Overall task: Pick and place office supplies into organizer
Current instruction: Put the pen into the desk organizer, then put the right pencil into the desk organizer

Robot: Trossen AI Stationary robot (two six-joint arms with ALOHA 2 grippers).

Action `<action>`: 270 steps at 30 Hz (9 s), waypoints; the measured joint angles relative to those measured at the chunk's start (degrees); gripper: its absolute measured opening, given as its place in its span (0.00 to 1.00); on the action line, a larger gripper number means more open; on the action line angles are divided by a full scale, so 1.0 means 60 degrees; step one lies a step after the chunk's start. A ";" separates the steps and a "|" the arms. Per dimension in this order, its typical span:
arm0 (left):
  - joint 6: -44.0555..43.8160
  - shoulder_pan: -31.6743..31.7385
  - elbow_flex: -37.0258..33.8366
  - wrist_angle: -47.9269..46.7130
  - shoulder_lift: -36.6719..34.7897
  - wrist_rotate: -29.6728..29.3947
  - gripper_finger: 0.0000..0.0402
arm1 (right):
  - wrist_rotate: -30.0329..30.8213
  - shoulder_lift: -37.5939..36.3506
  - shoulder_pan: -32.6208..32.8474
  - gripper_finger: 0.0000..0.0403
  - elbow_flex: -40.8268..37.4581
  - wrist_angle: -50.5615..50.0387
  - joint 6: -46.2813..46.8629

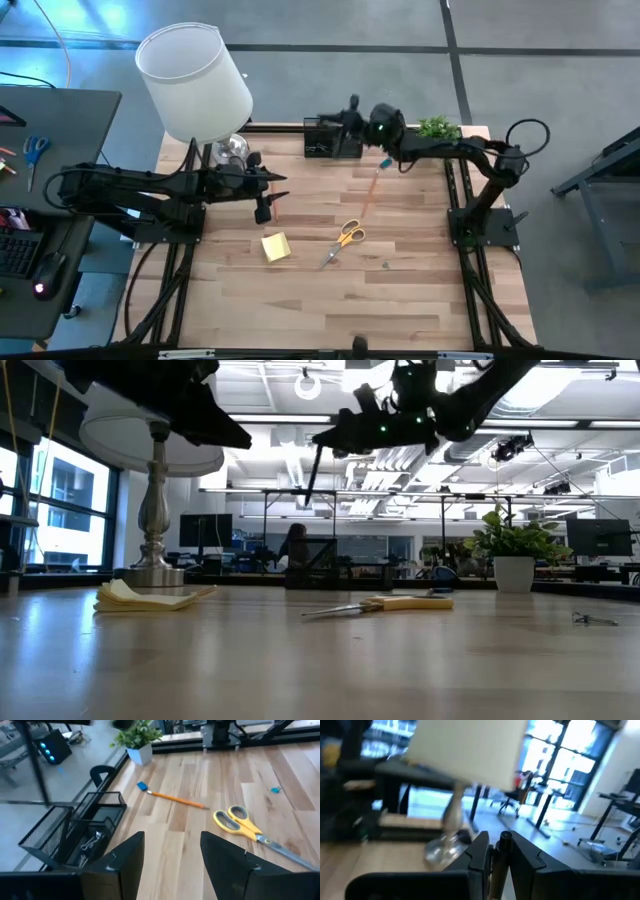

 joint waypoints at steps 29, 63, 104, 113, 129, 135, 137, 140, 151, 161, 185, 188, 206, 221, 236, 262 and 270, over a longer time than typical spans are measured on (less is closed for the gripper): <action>0.0074 -0.0001 -0.0007 -0.0006 0.0007 0.0107 0.46 | -0.0856 0.2075 -0.1730 0.11 0.0004 0.0793 0.1833; 0.0037 -0.0001 -0.0011 -0.0068 0.0011 0.0107 0.46 | -0.0764 -0.0052 -0.1110 0.34 0.0004 -0.1442 0.1269; -0.0681 -0.0001 -0.0018 0.0695 0.0849 0.1033 0.46 | 0.5309 -0.5082 0.1745 0.33 -0.5225 -0.4872 0.4219; -0.0558 -0.0001 -0.0015 0.0591 0.0849 0.1036 0.46 | 0.5055 -0.4741 0.1490 0.33 -0.5991 -0.5153 0.6245; -0.0436 -0.0001 -0.0015 0.0497 0.0849 0.1007 0.46 | 0.5068 -0.1808 0.2342 0.33 -0.4866 -0.6271 0.7734; -0.0637 -0.0001 -0.0007 0.0352 0.0849 0.1036 0.46 | 0.5097 -0.1236 0.2607 0.33 -0.4689 -0.6408 0.8537; -0.0792 -0.0001 -0.0007 0.0108 0.0849 0.1069 0.46 | 0.5156 -0.1129 0.2815 0.33 -0.4652 -0.6475 0.8797; -0.1047 -0.0001 -0.0007 -0.0405 0.0849 0.1315 0.46 | 0.5338 -0.1093 0.3239 0.33 -0.4637 -0.6599 0.9335; -0.1362 -0.0008 -0.0481 -0.0469 0.0845 0.1845 0.46 | 0.6259 -0.1096 0.4704 0.25 -0.4630 -0.7307 1.0494; -0.1362 -0.0005 -0.0484 -0.0219 0.0845 0.1838 0.46 | 0.6379 -0.1096 0.4943 0.02 -0.4645 -0.7382 1.0009; -0.1344 -0.0001 -0.0492 -0.0252 0.0845 0.1834 0.46 | 0.8310 -0.3321 0.5983 0.00 -0.4663 -0.5924 0.8057; -0.1340 -0.0001 -0.0492 -0.0222 0.0845 0.1834 0.46 | 0.8459 -0.3132 0.5749 0.00 -0.4671 -0.6330 0.8184; -0.1354 -0.0001 -0.0493 -0.0232 0.0845 0.1834 0.46 | 0.9124 -0.0642 0.6736 0.31 -0.4696 -0.5773 0.9096; -0.1427 -0.0001 -0.0495 -0.0170 0.0845 0.1838 0.46 | 1.0481 -0.0646 0.8061 0.19 -0.4696 -0.8169 1.1634; -0.1935 -0.0603 -0.1653 0.2704 0.0850 0.1865 0.46 | 1.0968 -0.0637 0.8614 0.33 -0.4696 -0.8482 1.1979; -0.1682 -0.0821 -0.3421 0.6814 0.0798 0.2512 0.46 | 1.1411 -0.0637 0.8731 0.33 -0.6225 -0.4894 1.0811; -0.1682 -0.0821 -0.3421 0.6819 0.0798 0.2512 0.46 | 1.1069 -0.0616 0.8728 0.33 -0.6608 -0.4726 1.1253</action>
